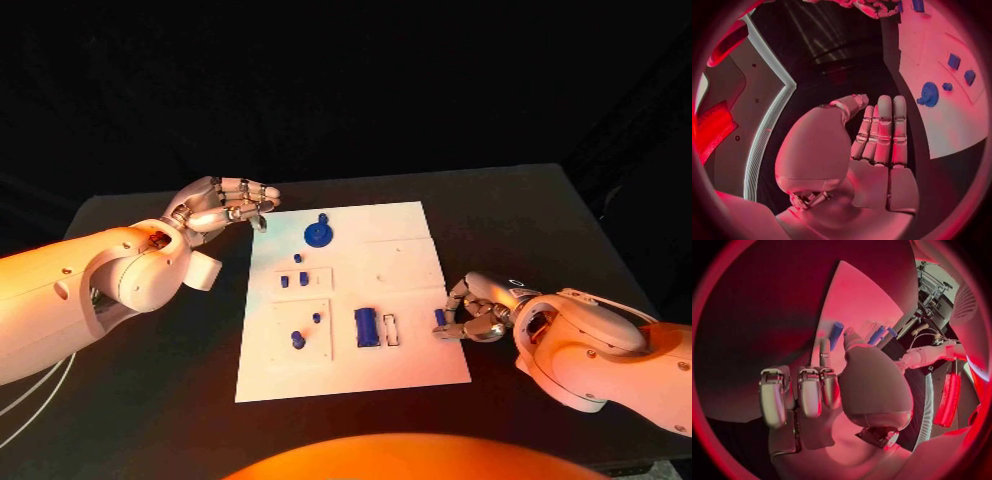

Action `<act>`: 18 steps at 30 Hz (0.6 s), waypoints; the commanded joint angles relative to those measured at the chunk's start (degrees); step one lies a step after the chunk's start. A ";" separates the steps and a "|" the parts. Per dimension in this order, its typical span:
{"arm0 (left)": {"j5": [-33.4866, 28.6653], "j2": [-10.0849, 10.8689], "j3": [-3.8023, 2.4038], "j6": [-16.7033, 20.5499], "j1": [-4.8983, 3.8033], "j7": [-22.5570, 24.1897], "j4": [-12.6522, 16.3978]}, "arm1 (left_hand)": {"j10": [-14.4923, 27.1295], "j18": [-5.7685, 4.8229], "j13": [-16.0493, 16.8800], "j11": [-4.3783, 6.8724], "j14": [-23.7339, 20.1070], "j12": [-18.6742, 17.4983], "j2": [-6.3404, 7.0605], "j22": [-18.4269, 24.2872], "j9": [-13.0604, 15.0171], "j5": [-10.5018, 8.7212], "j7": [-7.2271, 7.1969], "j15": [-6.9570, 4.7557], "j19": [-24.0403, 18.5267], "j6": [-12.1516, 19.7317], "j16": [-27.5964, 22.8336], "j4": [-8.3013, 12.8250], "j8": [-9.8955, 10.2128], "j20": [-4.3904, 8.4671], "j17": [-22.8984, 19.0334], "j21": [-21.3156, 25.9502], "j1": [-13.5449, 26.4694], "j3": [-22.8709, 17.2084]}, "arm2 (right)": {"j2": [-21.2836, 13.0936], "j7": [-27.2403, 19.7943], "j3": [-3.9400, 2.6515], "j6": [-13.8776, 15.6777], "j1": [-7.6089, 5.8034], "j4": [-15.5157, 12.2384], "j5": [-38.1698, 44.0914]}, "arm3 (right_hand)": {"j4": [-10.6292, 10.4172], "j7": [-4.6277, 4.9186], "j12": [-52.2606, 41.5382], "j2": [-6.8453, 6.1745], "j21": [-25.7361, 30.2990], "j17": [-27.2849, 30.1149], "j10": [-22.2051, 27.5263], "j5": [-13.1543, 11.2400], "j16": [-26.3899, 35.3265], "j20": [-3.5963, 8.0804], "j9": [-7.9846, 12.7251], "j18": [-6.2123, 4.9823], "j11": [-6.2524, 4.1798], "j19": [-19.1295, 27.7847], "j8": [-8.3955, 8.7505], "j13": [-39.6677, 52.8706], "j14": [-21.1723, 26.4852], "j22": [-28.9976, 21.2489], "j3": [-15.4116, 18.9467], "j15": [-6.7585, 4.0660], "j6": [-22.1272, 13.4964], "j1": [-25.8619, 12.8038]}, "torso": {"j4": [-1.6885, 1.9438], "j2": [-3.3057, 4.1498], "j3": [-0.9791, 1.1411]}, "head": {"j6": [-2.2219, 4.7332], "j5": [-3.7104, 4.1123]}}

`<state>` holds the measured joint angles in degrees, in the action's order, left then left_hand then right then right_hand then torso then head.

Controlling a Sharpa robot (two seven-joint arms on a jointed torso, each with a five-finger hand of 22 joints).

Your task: Assemble the parts on the task board

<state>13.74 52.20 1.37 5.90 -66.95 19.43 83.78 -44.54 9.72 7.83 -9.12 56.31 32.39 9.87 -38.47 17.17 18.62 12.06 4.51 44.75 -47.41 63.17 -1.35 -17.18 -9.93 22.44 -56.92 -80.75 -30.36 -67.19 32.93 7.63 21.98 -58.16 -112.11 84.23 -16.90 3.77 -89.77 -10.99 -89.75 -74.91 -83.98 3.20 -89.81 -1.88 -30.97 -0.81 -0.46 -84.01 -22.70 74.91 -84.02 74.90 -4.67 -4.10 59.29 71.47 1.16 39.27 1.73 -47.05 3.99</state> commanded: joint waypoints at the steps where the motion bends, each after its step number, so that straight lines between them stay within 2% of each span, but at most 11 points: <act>1: -0.30 0.01 -0.03 -0.98 0.04 0.44 0.18 | 0.47 0.83 -0.06 0.08 -0.41 0.36 -0.37 0.02 -0.09 0.26 0.27 0.02 -0.31 0.41 0.06 -0.11 -0.28 -0.02 -0.06 0.23 0.38 -0.39 | 0.66 1.23 0.19 -1.76 0.43 0.45 1.87 | 0.22 -0.19 0.05 0.78 -0.25 -15.09 -5.92 -0.17 -0.19 -0.20 0.18 0.81 -0.17 -5.99 -0.10 14.98 -5.98 15.10 -0.95 -0.04 0.39 1.56 | -0.03 -0.02 -0.04 | -0.07 -0.07; 5: -0.30 0.01 -0.03 -1.04 0.04 0.44 0.18 | 0.47 0.83 -0.06 0.08 -0.41 0.36 -0.37 0.02 -0.09 0.26 0.27 0.02 -0.31 0.41 0.06 -0.11 -0.28 -0.02 -0.06 0.23 0.38 -0.39 | 1.54 2.32 0.19 -3.94 0.66 1.13 3.44 | 0.54 -0.36 0.16 1.63 -0.25 -15.09 -5.88 0.13 -0.19 -0.03 0.33 0.81 -0.32 -5.99 0.19 14.94 -5.98 15.10 -3.14 -0.21 0.42 5.55 | -0.08 -0.01 -0.06 | -0.09 -0.11; 13: -0.30 0.03 -0.03 -1.07 0.04 0.40 0.19 | 0.53 0.84 -0.08 0.09 -0.43 0.44 -0.38 0.02 -0.10 0.27 0.26 0.01 -0.32 0.43 0.09 -0.07 -0.34 -0.01 -0.06 0.22 0.37 -0.46 | 3.20 3.86 0.21 -6.46 1.26 2.87 7.35 | 0.64 -0.31 0.56 1.72 -0.25 -15.09 -5.72 0.29 -0.19 -0.01 0.85 0.81 -0.31 -5.99 0.94 14.78 -5.98 15.10 -6.29 -0.20 0.45 9.41 | -0.03 -0.05 -0.06 | -0.15 -0.09; 15: -0.30 0.05 -0.03 -1.05 0.04 0.37 0.20 | 0.53 0.84 -0.08 0.09 -0.43 0.44 -0.38 0.02 -0.10 0.27 0.26 0.01 -0.32 0.43 0.09 -0.07 -0.34 -0.01 -0.06 0.22 0.37 -0.46 | 3.46 4.08 0.21 -6.68 1.34 3.18 7.98 | 0.70 -0.29 0.66 1.56 -0.25 -15.09 -5.68 1.50 -0.19 0.01 1.05 0.81 -0.29 -5.99 1.21 14.74 -5.98 15.10 -7.56 -0.19 0.54 10.33 | -0.01 -0.05 -0.05 | -0.15 -0.12; 16: -0.30 0.06 -0.03 -1.01 0.04 0.35 0.21 | 0.53 0.84 -0.08 0.09 -0.43 0.44 -0.38 0.02 -0.10 0.27 0.26 0.01 -0.32 0.43 0.09 -0.07 -0.34 -0.01 -0.06 0.22 0.37 -0.46 | 3.57 4.19 0.22 -6.79 1.36 3.31 8.21 | 1.02 -0.33 0.69 1.43 -0.25 -15.09 -5.67 3.34 -0.19 0.03 1.17 0.81 -0.34 -5.99 1.37 14.73 -5.98 15.10 -8.58 -0.25 0.60 11.26 | 0.00 -0.04 -0.04 | -0.16 -0.14; 18: -0.28 0.08 -0.02 -0.95 0.04 0.31 0.21 | 0.55 0.84 -0.08 0.09 -0.45 0.47 -0.39 0.02 -0.10 0.27 0.26 0.01 -0.32 0.43 0.10 -0.05 -0.37 -0.01 -0.07 0.22 0.36 -0.50 | 3.69 4.32 0.22 -6.89 1.40 3.41 8.37 | 1.18 -0.31 0.75 1.14 -0.25 -15.09 -5.64 5.16 -0.19 0.08 1.30 0.81 -0.34 -5.99 1.51 14.71 -5.98 15.10 -9.64 -0.24 0.77 11.85 | -0.01 -0.05 -0.06 | -0.16 -0.16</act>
<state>13.74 52.30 1.38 5.77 -66.94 19.39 83.81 -44.33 9.72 7.84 -8.91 56.31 32.62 9.87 -38.47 17.12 18.63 12.06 4.51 44.75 -47.41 63.17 -1.51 -17.18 -9.93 22.45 -56.92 -80.75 -30.52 -63.65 34.16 7.03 20.03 -57.71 -110.30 90.08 -17.77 3.65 -89.40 -11.48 -89.75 -74.95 -83.98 6.45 -89.81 -1.87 -37.42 -0.81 -0.46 -84.01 -21.16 74.91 -84.02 74.95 -12.48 -4.10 60.03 81.92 1.13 39.22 1.66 -47.20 3.89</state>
